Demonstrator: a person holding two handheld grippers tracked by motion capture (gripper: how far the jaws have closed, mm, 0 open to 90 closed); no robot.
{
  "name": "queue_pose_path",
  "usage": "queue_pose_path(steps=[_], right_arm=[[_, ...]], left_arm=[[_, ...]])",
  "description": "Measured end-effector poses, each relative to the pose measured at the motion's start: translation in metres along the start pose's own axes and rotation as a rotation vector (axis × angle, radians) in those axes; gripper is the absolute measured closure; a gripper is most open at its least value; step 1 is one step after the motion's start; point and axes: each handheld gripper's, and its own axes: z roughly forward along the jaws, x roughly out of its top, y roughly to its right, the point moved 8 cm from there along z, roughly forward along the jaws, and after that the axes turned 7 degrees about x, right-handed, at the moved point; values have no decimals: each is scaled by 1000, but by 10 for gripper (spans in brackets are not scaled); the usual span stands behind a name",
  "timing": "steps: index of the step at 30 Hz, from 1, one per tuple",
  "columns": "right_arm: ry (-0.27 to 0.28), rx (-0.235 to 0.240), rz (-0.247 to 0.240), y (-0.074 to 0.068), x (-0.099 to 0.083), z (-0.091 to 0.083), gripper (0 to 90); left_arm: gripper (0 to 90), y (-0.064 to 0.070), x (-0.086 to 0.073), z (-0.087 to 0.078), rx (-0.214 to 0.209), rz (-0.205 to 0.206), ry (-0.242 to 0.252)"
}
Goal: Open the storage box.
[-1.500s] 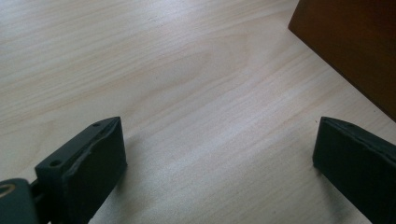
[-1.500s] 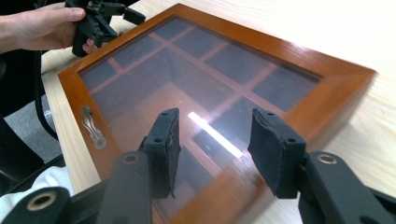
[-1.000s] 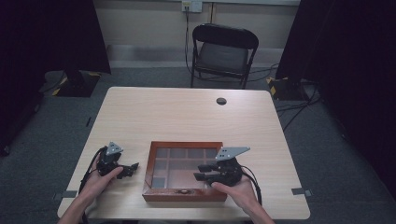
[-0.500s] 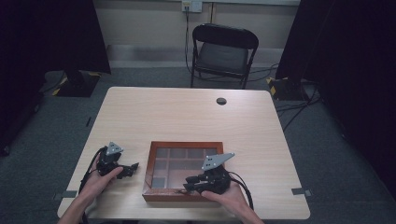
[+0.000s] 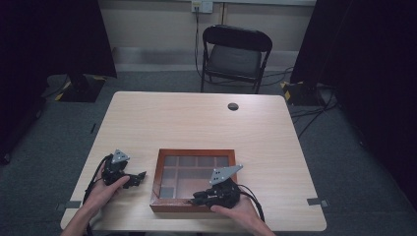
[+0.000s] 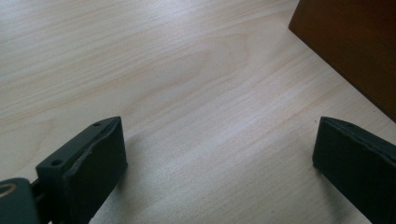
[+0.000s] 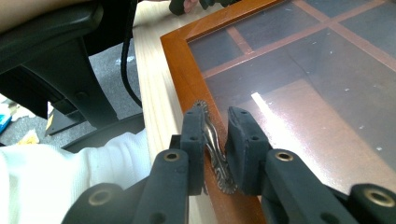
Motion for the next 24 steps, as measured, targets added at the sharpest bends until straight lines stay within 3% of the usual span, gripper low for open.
queue_pose_path(steps=[5,16,24], right_arm=[[-5,-8,-22,-1,-1,0,802],[-8,2,-16,-2,0,1,817],[-25,12,-14,-1,1,1,820]], left_arm=[[13,0,0,0,-5,0,0],[1,1,0,0,-13,5,-7],[68,3,0,-3,-22,10,-1]])
